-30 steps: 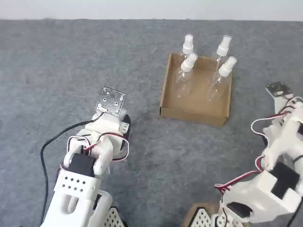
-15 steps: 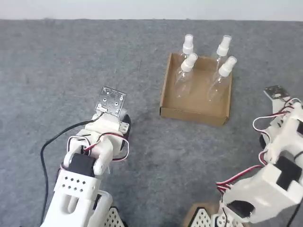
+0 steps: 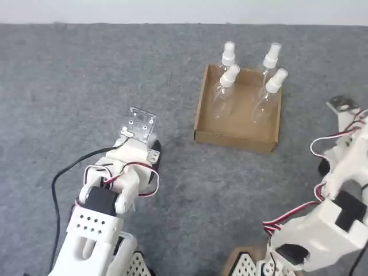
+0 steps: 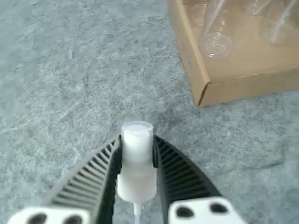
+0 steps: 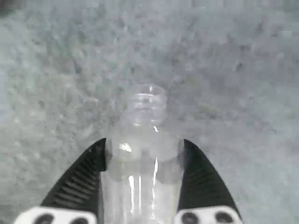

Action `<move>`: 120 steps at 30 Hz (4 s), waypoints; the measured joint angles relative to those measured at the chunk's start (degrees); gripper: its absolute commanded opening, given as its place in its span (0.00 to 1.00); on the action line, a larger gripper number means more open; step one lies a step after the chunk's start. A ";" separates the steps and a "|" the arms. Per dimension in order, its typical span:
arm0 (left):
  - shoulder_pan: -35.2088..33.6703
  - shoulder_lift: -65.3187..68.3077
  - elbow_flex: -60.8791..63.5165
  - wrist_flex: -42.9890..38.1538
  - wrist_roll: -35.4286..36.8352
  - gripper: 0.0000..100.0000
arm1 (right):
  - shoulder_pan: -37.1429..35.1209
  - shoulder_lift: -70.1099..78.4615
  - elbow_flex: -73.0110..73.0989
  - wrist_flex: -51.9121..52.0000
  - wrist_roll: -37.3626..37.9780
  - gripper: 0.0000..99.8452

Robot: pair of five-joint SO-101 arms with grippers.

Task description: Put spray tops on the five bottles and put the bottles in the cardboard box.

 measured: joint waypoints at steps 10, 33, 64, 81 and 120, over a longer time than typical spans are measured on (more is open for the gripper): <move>-4.04 0.00 -12.57 5.63 0.00 0.01 | -15.82 -24.70 4.22 5.19 -12.04 0.01; -10.02 -1.67 -50.02 14.59 3.69 0.01 | -78.15 -47.65 41.58 -26.81 -32.62 0.01; -0.53 -0.88 -34.02 5.54 14.15 0.01 | -84.75 -66.20 65.05 -56.79 -39.91 0.01; 1.58 -0.79 -29.19 9.32 14.51 0.01 | -82.46 -66.73 69.45 -65.41 -48.53 0.01; -2.81 -1.67 -20.84 7.56 7.03 0.16 | -81.67 -66.55 70.59 -67.08 -51.08 0.01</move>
